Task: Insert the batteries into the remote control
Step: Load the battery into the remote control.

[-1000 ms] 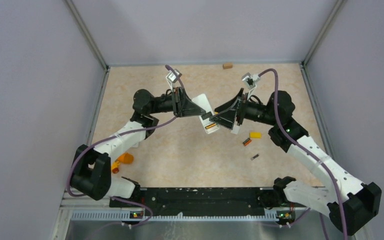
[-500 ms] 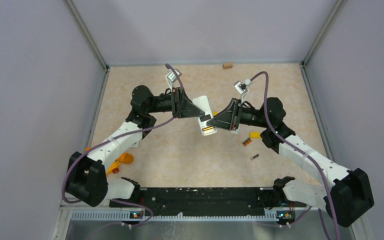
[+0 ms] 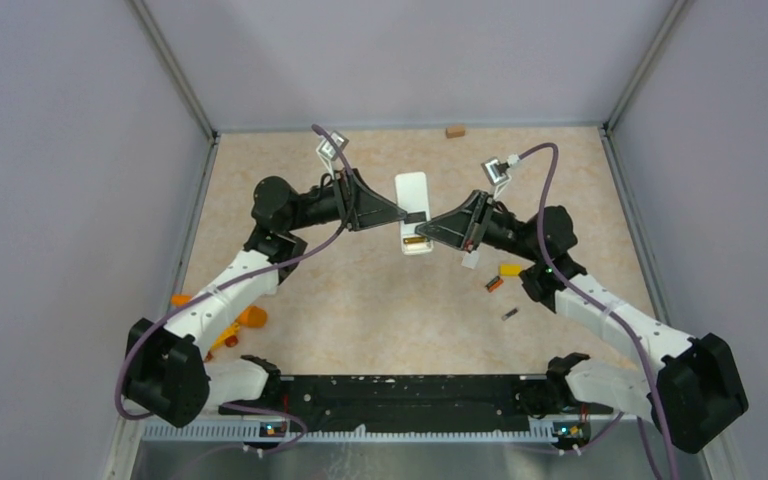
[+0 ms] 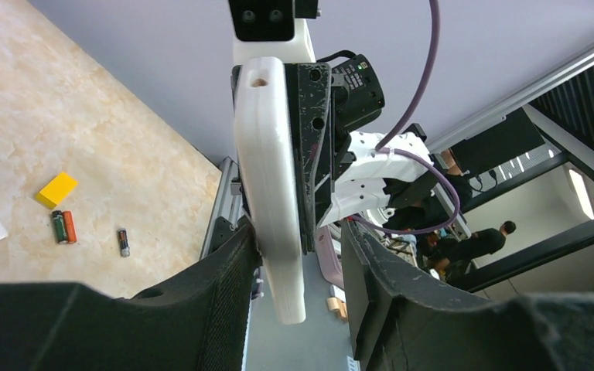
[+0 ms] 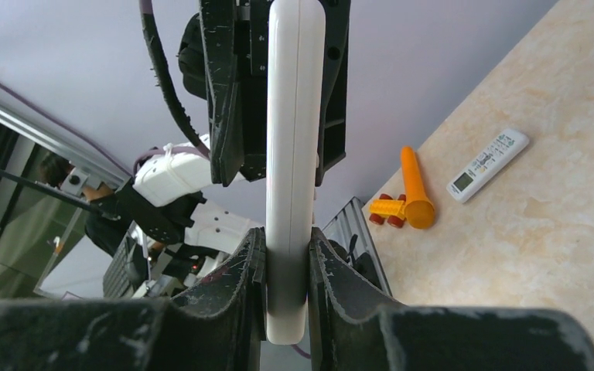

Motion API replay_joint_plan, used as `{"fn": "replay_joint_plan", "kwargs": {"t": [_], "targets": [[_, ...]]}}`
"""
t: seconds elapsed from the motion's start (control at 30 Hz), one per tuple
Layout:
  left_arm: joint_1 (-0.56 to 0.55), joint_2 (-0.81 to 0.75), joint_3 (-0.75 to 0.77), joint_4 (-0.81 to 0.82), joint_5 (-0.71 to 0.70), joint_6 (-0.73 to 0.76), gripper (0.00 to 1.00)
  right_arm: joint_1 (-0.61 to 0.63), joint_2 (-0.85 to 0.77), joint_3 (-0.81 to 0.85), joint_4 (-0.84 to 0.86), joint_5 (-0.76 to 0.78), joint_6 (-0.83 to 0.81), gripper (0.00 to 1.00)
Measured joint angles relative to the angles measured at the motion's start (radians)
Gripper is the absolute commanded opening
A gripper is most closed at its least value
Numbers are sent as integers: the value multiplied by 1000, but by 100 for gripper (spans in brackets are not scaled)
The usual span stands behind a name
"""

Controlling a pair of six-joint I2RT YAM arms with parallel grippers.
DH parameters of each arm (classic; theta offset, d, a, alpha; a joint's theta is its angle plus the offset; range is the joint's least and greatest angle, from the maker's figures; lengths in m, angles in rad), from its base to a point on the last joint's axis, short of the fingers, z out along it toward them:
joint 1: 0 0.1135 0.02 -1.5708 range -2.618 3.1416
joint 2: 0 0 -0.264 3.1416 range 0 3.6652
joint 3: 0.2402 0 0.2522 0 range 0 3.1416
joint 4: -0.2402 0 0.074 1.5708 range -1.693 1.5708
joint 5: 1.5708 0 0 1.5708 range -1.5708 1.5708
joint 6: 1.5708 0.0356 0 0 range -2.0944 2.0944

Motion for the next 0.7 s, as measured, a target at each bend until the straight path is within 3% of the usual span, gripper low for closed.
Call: {"fn": "replay_joint_plan", "kwargs": {"t": [0.2,0.3,0.33,0.43,0.47,0.57,0.7], "targets": [[0,31,0,6,-2,-4,29,0,34,0,21,4,36,0],[0,48,0,2,-4,-5,0,0,34,1,5,5,27,0],[1,53,1,0,-6,-9,0,0,34,1,-5,8,13,6],[3,62,2,-5,-7,-10,0,-1,34,6,-36,14,-23,63],[3,65,3,-15,-8,3,0,-1,34,13,-69,16,-37,72],[7,67,13,-85,-17,81,0,0,24,49,-225,61,-128,78],[25,66,44,-254,-70,237,0,1,-35,118,-514,219,-275,73]]}}
